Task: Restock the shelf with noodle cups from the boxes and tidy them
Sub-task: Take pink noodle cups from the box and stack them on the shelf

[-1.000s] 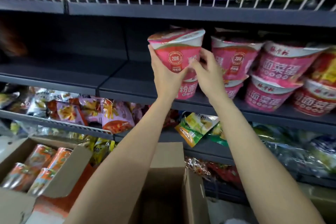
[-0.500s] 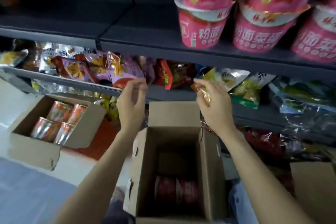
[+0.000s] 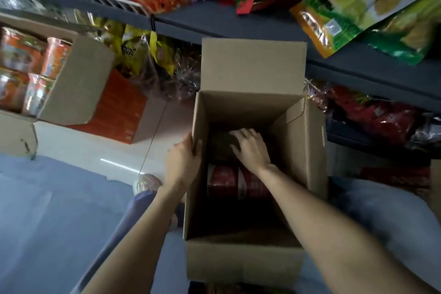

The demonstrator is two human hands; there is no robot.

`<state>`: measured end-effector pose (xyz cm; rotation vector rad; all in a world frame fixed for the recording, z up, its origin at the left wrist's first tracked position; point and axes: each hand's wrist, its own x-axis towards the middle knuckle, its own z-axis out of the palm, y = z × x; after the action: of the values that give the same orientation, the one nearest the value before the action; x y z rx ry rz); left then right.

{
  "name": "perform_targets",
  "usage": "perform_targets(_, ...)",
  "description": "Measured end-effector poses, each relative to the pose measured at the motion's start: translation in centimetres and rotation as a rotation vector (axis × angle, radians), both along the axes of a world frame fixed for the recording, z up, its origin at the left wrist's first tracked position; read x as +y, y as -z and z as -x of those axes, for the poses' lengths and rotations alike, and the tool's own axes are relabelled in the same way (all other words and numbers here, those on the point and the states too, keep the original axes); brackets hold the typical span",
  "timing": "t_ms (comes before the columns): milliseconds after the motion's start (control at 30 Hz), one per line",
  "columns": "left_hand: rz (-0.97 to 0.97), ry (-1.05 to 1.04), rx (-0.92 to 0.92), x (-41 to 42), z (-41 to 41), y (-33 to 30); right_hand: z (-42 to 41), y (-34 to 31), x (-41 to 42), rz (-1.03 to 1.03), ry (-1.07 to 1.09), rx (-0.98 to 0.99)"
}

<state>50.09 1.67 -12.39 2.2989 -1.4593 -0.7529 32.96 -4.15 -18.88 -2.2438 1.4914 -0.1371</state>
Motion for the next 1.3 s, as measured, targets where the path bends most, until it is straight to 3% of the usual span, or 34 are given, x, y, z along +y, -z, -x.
perform_targets(167,0.107,-0.096,0.089,1.7,-0.8,-0.7,-1.8,-0.5,0.0,0.155,0.122,-0.114)
perform_targets(267,0.152,-0.02,0.122,2.2,-1.7,-2.0,-2.7,-2.3,1.2,0.18,0.199,-0.13)
perform_targets(367,0.157,0.028,0.167,2.6,-3.0,-2.1,-3.3,-2.9,3.6,0.072,0.216,-0.048)
perform_targets(533,0.187,0.028,0.07,0.9,-5.5,-1.1,-4.1,-1.2,6.4,-0.184,0.183,0.194)
perform_targets(833,0.32,0.1,0.077,-3.2,-8.8,0.1,-8.8,3.2,3.7,-0.102,0.169,0.31)
perform_targets(1100,0.348,0.23,0.04,-3.4,-9.2,1.2,-6.8,10.9,4.5,-0.384,-0.094,0.506)
perform_targets(1233,0.363,0.216,0.037,-3.9,-9.0,1.2,-5.4,13.6,3.5,-0.361,0.006,0.466)
perform_targets(1300,0.376,0.213,0.039,-4.4,-8.8,1.3,-5.3,13.9,2.8,-0.245,0.164,0.425)
